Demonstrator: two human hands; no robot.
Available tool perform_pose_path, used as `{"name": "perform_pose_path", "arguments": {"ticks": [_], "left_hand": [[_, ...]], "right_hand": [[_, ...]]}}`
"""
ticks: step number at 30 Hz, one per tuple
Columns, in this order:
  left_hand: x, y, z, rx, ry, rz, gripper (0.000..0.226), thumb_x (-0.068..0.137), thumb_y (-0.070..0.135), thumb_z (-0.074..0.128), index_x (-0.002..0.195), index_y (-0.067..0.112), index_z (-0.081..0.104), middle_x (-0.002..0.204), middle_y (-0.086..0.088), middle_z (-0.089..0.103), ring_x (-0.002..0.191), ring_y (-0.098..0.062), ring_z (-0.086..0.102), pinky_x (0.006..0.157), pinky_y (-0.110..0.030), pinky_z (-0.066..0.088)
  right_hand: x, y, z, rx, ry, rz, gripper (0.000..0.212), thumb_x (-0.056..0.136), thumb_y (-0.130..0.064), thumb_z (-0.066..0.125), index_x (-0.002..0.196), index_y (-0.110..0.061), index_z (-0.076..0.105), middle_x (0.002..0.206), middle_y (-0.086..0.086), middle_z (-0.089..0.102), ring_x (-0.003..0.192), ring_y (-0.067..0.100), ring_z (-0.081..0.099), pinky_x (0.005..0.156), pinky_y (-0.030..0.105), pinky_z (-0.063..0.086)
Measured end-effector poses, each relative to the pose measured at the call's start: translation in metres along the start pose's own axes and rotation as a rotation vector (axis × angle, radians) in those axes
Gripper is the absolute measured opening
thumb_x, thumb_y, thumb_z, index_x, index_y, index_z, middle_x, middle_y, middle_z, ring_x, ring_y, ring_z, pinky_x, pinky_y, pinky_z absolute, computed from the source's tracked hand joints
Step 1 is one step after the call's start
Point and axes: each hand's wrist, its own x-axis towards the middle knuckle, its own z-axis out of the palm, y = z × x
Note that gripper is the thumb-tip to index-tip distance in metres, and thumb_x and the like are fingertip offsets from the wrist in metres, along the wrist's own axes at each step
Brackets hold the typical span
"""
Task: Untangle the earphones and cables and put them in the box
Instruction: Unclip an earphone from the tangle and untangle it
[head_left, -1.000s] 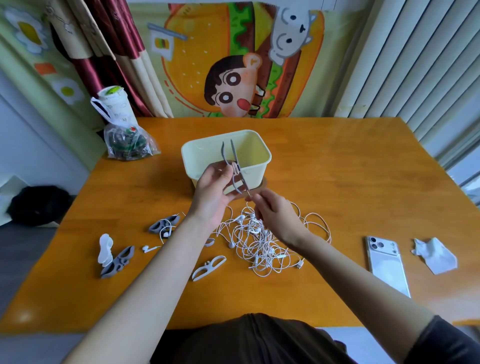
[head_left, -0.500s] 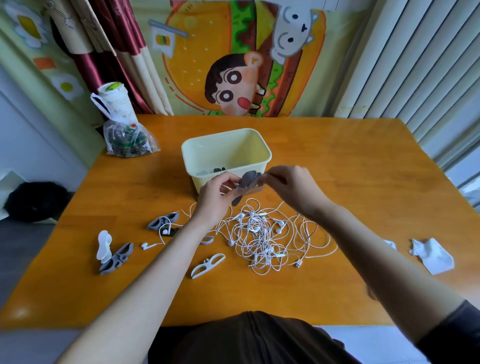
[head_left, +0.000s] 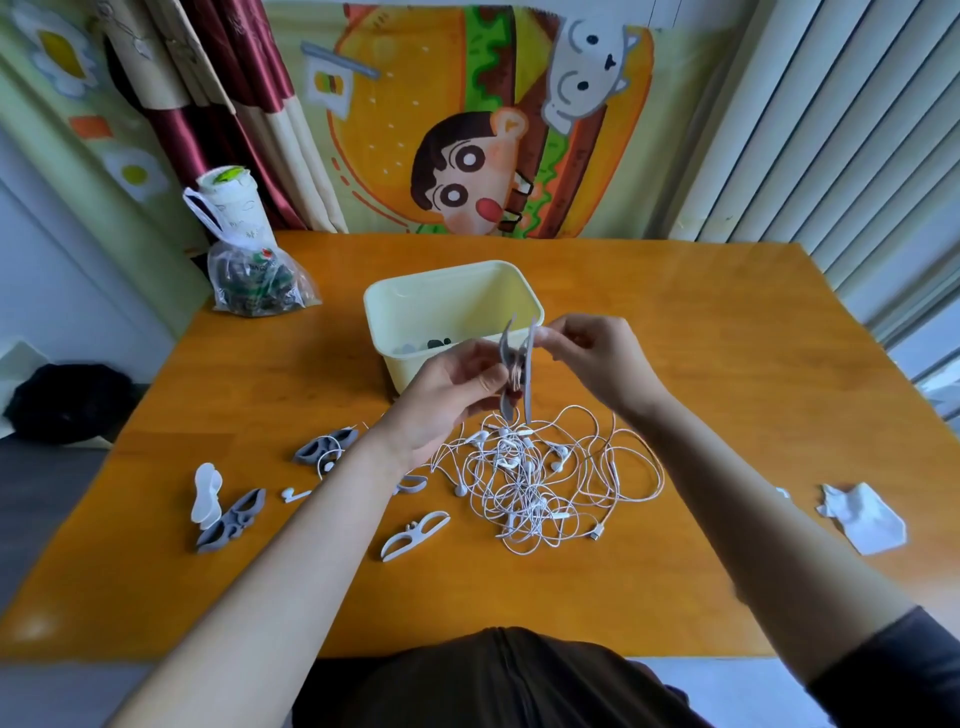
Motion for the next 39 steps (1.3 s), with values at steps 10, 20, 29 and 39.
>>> {"name": "perform_pose_path", "arguments": {"ticks": [10,20,29,39], "left_hand": [[0.006,-0.003,0.006,-0.355,0.139,-0.015,0.037,0.086,0.028,0.049,0.117,0.009,0.054,0.104,-0.008,0.068,0.096,-0.021,0.066,0.081,-0.033,0.055],[0.015,-0.013,0.007,-0.161,0.579,-0.059,0.007,0.097,0.018,0.053,0.097,0.017,0.060,0.097,-0.005,0.068,0.089,-0.019,0.065,0.070,-0.029,0.052],[0.001,-0.031,-0.022,0.713,0.549,0.135,0.008,0.085,0.013,0.069,0.090,0.011,0.063,0.080,0.009,0.062,0.075,0.001,0.057,0.062,-0.004,0.043],[-0.007,-0.020,-0.015,0.456,0.088,-0.007,0.016,0.087,0.008,0.064,0.094,0.021,0.065,0.093,0.004,0.070,0.092,-0.013,0.064,0.083,-0.024,0.052]], "right_hand": [[-0.020,0.009,0.042,0.327,-0.062,0.233,0.034,0.099,-0.022,0.046,0.078,-0.001,0.063,0.061,0.008,0.052,0.046,0.009,0.037,0.044,0.018,0.030],[-0.035,0.008,0.062,0.045,-0.120,0.221,0.031,0.098,-0.018,0.045,0.073,-0.015,0.063,0.055,-0.009,0.052,0.040,-0.001,0.045,0.044,0.010,0.030],[-0.027,-0.009,0.029,-0.120,-0.221,0.057,0.022,0.095,-0.024,0.052,0.094,-0.015,0.073,0.060,-0.013,0.054,0.045,-0.005,0.048,0.044,0.010,0.033],[0.003,0.002,-0.012,-0.083,0.001,0.011,0.009,0.082,-0.030,0.069,0.080,-0.021,0.070,0.066,-0.020,0.059,0.057,-0.013,0.053,0.054,0.006,0.037]]}}
